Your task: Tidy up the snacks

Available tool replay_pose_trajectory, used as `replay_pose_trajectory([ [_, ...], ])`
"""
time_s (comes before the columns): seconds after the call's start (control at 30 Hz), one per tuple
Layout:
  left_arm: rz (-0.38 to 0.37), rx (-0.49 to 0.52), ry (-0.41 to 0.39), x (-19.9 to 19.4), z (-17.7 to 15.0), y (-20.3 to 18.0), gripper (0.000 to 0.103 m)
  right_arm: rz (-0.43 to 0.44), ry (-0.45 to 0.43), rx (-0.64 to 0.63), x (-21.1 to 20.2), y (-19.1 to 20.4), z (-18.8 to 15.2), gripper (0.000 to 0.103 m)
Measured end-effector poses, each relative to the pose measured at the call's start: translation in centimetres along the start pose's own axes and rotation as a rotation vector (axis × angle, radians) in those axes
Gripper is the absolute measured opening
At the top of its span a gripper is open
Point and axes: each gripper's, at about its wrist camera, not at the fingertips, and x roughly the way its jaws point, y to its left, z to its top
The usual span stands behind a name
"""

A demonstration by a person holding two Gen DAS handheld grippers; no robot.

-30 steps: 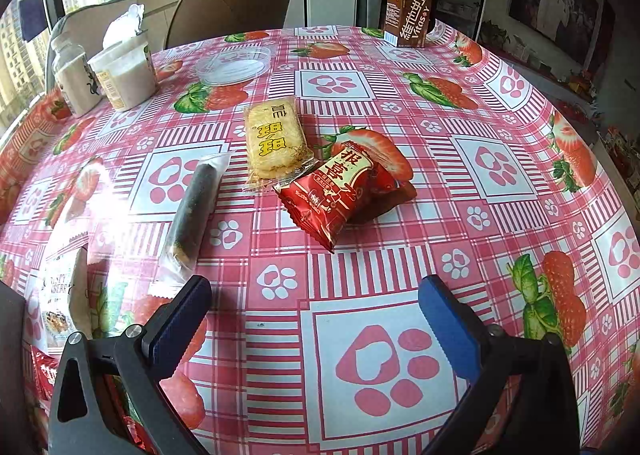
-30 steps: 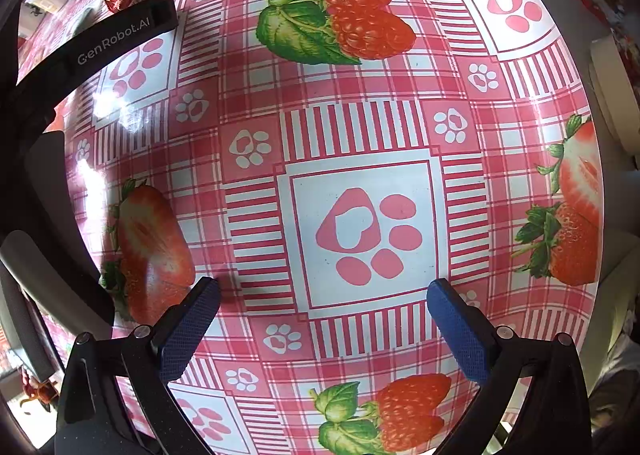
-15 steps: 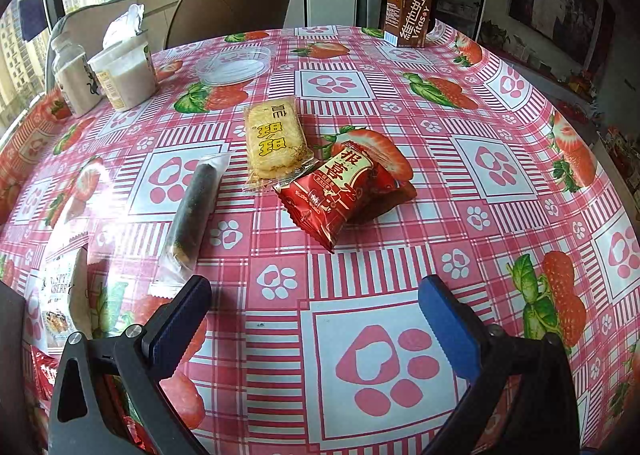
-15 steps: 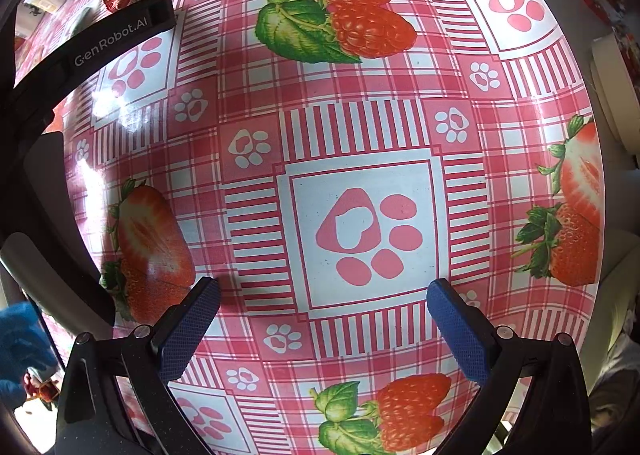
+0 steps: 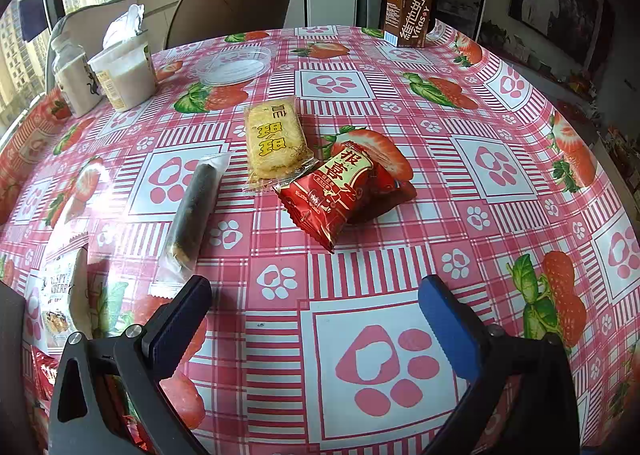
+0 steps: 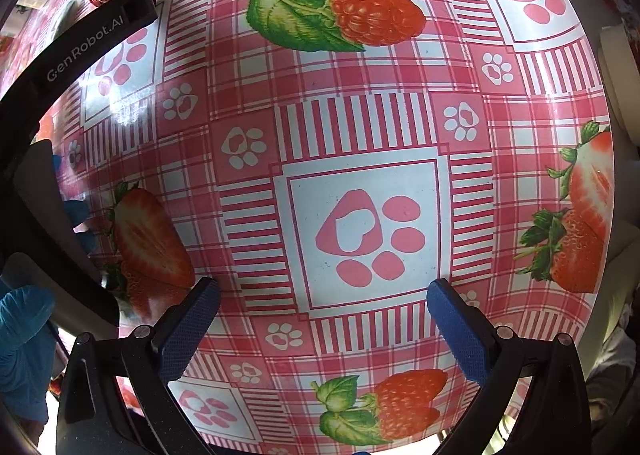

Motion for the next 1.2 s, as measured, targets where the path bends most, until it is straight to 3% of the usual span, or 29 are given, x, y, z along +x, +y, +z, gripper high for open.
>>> replay_pose_trajectory([
  [0.07, -0.003, 0.011, 0.059, 0.0, 0.4, -0.1, 0.103, 0.001, 0.010, 0.001, 0.1, 0.1, 0.4, 0.103],
  [0.1, -0.020, 0.033, 0.153, 0.1, 1.1, -0.1, 0.103, 0.001, 0.011, 0.001, 0.1, 0.1, 0.7, 0.103],
  [0.37, -0.047, 0.071, 0.437, 2.4, 4.1, -0.4, 0.103, 0.011, 0.007, 0.010, -0.1, -0.4, -0.4, 0.103],
  [0.57, -0.057, 0.110, 0.343, -2.6, 3.4, 3.1, 0.103, 0.012, -0.002, 0.009, 0.0, -0.9, -1.3, 0.103],
  [0.63, -0.017, 0.066, 0.387, -3.9, 3.7, 6.1, 0.103, 0.012, -0.008, 0.008, 0.0, -0.9, -1.3, 0.103],
  [0.87, 0.100, -0.150, 0.507, -1.0, 2.5, 15.4, 0.103, 0.014, 0.064, 0.037, -0.1, 0.0, 0.6, 0.103],
  [1.03, 0.123, -0.144, 0.547, 0.7, 2.2, 16.8, 0.103, 0.106, 0.007, -0.009, -2.3, 4.2, 2.3, 0.103],
  [1.2, 0.095, -0.159, 0.574, 3.1, 1.9, 17.4, 0.103, 0.124, -0.074, -0.064, -4.9, 7.8, 4.4, 0.103],
])
